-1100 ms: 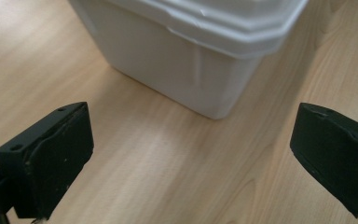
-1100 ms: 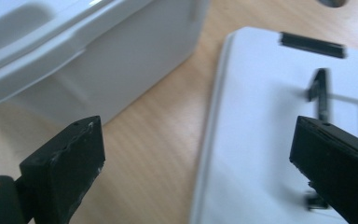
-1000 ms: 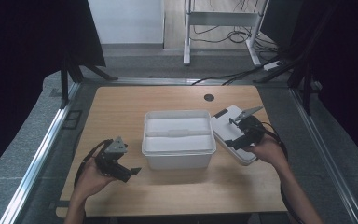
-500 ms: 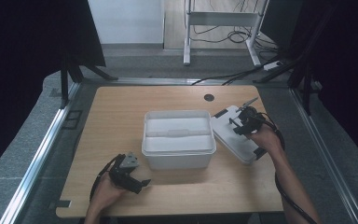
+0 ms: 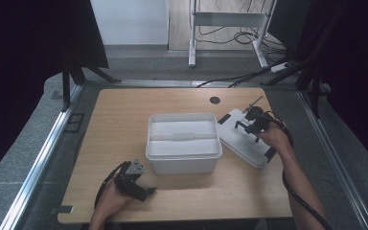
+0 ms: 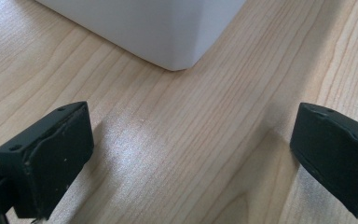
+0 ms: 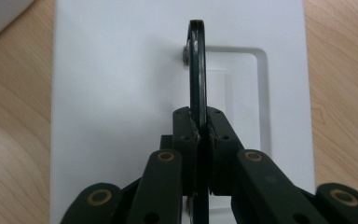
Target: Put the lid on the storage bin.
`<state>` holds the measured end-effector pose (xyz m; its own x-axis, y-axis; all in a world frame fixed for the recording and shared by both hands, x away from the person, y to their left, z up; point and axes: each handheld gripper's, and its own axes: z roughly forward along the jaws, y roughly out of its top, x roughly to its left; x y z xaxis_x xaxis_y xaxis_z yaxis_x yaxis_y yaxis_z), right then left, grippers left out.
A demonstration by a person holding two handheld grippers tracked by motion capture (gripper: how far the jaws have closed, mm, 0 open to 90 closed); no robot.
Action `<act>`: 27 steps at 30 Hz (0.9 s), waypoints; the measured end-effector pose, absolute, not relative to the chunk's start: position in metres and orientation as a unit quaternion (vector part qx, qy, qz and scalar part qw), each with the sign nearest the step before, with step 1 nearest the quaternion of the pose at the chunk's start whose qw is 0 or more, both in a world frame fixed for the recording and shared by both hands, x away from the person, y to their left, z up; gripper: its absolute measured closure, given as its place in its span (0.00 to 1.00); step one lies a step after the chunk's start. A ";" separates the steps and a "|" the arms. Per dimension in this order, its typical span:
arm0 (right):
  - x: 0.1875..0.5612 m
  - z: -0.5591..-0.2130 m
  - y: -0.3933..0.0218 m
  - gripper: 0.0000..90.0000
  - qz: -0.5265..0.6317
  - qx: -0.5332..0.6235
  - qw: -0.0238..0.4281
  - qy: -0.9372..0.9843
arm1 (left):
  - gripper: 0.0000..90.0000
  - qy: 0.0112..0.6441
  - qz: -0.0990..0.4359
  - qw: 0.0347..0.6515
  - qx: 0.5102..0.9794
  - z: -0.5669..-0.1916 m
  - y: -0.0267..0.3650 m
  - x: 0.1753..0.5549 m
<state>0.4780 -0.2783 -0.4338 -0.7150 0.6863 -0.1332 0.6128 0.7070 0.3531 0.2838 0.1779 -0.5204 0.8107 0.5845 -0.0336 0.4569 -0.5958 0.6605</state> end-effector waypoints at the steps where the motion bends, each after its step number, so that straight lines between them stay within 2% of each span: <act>1: 0.478 -0.432 -0.280 0.94 0.145 0.354 0.126 0.915 | 0.00 0.293 0.093 0.341 0.888 -0.520 0.178 0.284; 10: 0.464 -0.397 -0.289 0.94 0.172 0.293 0.105 0.935 | 0.00 0.294 0.093 0.341 0.888 -0.520 0.178 0.284; 27: 0.440 -0.318 -0.306 0.94 0.194 0.206 0.105 0.953 | 0.00 0.295 0.094 0.342 0.887 -0.521 0.178 0.284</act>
<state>0.4404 -0.3063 -0.3176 -0.8932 0.4334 -0.1199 0.3522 0.8400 0.4127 0.2835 0.1776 -0.5206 0.8084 0.5876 -0.0355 0.4592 -0.5917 0.6626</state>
